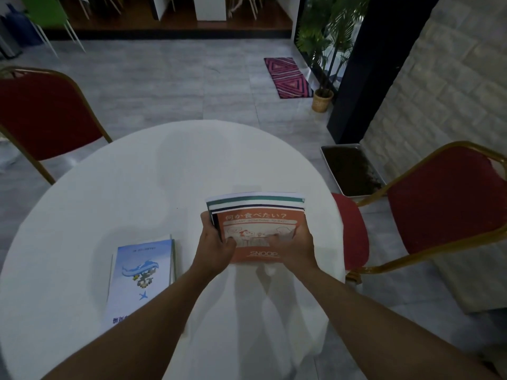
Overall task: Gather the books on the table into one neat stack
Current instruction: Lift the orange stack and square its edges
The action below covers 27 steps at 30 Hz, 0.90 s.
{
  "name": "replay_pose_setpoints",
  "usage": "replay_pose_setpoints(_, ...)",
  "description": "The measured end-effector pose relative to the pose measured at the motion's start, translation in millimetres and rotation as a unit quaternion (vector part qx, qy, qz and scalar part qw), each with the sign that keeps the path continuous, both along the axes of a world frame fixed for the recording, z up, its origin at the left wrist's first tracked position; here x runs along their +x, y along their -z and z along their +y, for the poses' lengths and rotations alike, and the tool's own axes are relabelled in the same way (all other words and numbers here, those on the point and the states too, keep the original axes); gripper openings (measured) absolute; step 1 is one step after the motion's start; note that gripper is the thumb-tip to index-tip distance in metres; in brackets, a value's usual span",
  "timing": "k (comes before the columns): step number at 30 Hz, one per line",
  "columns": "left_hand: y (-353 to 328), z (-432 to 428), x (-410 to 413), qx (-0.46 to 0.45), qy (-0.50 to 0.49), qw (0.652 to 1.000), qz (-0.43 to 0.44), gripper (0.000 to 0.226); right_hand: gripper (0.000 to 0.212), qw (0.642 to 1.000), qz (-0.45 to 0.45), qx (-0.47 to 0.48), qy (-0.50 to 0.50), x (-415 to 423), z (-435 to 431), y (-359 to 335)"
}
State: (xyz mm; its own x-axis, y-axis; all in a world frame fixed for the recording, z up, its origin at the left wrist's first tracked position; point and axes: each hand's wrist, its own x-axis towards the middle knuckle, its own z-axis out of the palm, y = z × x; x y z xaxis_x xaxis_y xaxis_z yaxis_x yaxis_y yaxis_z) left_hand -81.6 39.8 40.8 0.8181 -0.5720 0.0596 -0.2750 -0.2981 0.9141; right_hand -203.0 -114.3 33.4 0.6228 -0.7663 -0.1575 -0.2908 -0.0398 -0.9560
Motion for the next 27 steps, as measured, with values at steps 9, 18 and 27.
replay_pose_setpoints(9,3.9,3.8,-1.9,0.036,0.014,0.999,-0.032,0.054,0.052,1.0,0.006,0.009,-0.015,-4.6,-1.1,1.0)
replay_pose_setpoints(18,14.5,10.6,0.3,0.041,0.028,0.996,-0.074,0.073,0.052,1.0,0.005,-0.023,-0.012,-11.5,7.5,7.9)
replay_pose_setpoints(27,20.5,18.1,-2.0,0.042,0.039,0.993,-0.107,0.062,0.054,0.999,0.003,-0.039,-0.005,-15.0,11.6,15.7)
